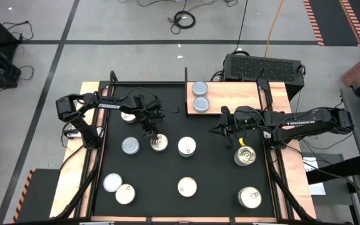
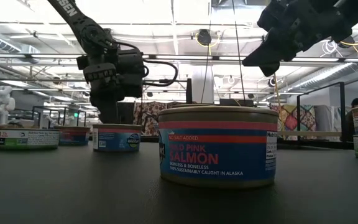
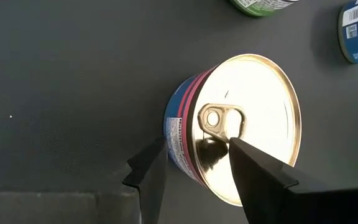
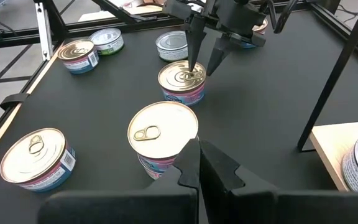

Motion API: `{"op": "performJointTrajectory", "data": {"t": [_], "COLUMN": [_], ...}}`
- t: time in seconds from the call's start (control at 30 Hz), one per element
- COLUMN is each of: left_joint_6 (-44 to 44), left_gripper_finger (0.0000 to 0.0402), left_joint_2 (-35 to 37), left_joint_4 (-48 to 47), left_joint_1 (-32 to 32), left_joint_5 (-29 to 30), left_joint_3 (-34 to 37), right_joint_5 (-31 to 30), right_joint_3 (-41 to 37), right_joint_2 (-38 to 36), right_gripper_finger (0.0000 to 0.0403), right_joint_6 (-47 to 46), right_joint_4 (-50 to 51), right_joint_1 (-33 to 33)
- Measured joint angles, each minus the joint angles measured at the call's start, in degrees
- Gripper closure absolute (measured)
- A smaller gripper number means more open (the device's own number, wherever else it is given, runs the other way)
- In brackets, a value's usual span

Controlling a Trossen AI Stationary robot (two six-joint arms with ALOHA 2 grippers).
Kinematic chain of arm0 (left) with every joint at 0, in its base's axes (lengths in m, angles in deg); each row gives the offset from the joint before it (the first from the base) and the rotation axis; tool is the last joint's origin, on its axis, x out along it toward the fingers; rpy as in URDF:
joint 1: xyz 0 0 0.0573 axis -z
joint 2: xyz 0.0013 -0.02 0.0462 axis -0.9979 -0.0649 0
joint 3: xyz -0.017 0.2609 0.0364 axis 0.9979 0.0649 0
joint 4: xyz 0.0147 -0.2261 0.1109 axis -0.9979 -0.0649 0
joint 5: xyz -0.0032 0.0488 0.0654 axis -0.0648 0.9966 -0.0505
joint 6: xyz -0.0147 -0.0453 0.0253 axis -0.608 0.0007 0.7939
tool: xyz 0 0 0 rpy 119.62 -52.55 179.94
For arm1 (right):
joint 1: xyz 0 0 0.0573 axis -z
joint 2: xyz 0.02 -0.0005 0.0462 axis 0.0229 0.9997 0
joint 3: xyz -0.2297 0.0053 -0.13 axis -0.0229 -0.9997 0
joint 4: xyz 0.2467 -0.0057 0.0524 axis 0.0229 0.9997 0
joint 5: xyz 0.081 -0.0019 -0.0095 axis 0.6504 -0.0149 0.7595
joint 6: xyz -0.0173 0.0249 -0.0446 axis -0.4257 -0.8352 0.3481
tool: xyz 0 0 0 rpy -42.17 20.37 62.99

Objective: Stack canned seafood by type on shelf
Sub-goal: Put the blue pink tuna can on the shelf

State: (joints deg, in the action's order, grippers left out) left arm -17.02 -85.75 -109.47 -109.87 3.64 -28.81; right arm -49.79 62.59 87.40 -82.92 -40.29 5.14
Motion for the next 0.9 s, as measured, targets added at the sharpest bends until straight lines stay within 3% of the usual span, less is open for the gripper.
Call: {"op": "performJointTrajectory", "data": {"t": [0.2,0.47,0.9], "left_joint_6": [0.3,1.7,3.0], "left_gripper_finger": [0.0284,0.0392,0.0400], "left_joint_2": [0.0,0.2,-0.1], "left_joint_4": [-0.1,0.5,-2.7], "left_joint_1": [0.1,0.1,0.0], "left_joint_5": [0.3,0.1,-1.4], "left_joint_3": [0.0,-0.2,-3.3], "right_joint_5": [0.0,0.0,0.0], "right_joint_3": [0.0,0.0,0.0], "right_joint_2": [0.0,0.0,0.0], "right_gripper_finger": [0.0403,0.0403,0.0403], "right_joint_6": [0.0,0.0,-1.5], "right_joint_4": [0.0,0.0,0.5], "right_joint_1": [0.0,0.0,0.0]}}
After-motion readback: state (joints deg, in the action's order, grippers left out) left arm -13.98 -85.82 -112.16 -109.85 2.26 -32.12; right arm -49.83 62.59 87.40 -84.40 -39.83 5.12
